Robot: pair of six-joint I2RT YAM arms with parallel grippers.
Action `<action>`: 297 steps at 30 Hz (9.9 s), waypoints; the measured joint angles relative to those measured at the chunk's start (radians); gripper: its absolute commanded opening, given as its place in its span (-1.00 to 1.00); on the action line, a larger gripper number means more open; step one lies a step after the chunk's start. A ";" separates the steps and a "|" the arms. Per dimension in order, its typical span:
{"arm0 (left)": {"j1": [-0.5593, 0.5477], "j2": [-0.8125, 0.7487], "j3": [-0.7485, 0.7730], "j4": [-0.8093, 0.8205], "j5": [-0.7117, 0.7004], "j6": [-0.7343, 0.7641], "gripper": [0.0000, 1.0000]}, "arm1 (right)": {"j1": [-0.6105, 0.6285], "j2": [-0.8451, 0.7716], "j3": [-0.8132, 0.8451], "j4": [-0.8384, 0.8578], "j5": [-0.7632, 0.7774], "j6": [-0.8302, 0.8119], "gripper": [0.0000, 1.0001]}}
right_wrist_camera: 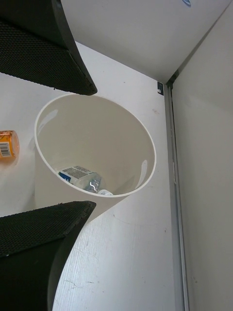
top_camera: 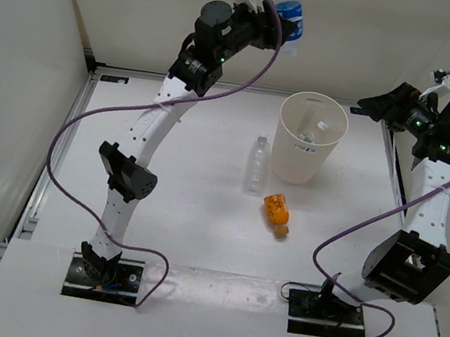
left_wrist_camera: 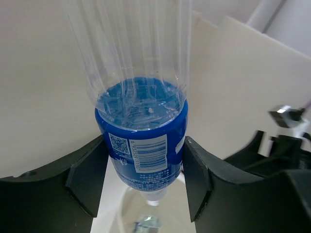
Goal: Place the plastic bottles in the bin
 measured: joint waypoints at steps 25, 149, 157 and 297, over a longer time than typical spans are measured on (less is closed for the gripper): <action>-0.178 0.097 -0.214 -0.126 0.084 0.042 0.37 | -0.022 -0.061 -0.066 0.004 0.005 0.019 0.81; 0.130 0.003 -0.055 -0.032 0.178 -0.187 0.03 | -0.060 -0.099 -0.164 -0.068 0.034 0.027 0.81; 0.013 0.016 -0.030 0.024 0.167 -0.137 0.14 | -0.060 -0.099 -0.164 -0.068 0.034 0.027 0.81; 0.104 -1.137 -1.270 -0.626 -0.709 0.236 1.00 | 0.945 0.183 -0.393 -0.465 0.719 -0.621 -1.00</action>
